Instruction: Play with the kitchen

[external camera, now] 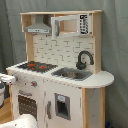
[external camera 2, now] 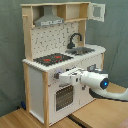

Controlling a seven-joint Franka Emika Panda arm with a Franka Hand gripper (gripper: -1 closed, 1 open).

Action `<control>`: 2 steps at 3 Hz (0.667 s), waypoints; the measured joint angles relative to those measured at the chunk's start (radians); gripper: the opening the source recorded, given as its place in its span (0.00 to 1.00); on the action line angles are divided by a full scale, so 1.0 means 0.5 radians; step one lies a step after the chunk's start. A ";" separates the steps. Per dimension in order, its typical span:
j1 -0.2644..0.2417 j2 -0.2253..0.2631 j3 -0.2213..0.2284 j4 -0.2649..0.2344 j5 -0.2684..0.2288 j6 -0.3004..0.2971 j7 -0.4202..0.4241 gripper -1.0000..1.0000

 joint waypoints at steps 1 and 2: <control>0.153 0.000 -0.009 -0.135 0.000 -0.018 0.002 1.00; 0.282 0.000 -0.007 -0.303 0.000 -0.014 0.002 1.00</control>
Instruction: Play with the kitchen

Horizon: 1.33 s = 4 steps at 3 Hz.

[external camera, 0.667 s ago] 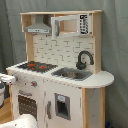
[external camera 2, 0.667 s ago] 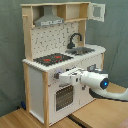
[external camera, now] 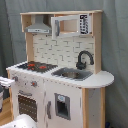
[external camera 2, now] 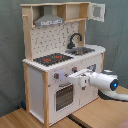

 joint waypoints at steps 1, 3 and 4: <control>0.121 -0.001 0.001 -0.162 0.000 0.009 0.000 1.00; 0.350 -0.003 0.020 -0.518 0.000 0.031 0.037 1.00; 0.375 -0.007 0.022 -0.671 0.000 0.121 0.146 1.00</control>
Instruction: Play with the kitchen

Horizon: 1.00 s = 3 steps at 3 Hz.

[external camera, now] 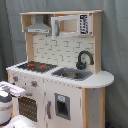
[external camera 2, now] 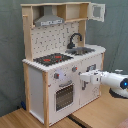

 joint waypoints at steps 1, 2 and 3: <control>-0.006 0.002 0.028 -0.109 0.000 0.110 0.147 1.00; -0.057 0.002 0.034 -0.194 0.001 0.260 0.261 1.00; -0.170 0.003 0.041 -0.202 0.001 0.405 0.345 1.00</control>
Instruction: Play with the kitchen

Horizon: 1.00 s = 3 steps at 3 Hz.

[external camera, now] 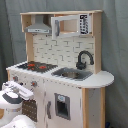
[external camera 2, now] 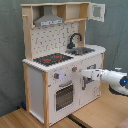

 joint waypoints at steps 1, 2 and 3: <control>-0.129 0.001 0.023 0.006 0.000 0.145 0.087 1.00; -0.268 0.001 0.056 0.027 0.001 0.279 0.181 1.00; -0.401 0.001 0.070 0.158 0.004 0.275 0.289 1.00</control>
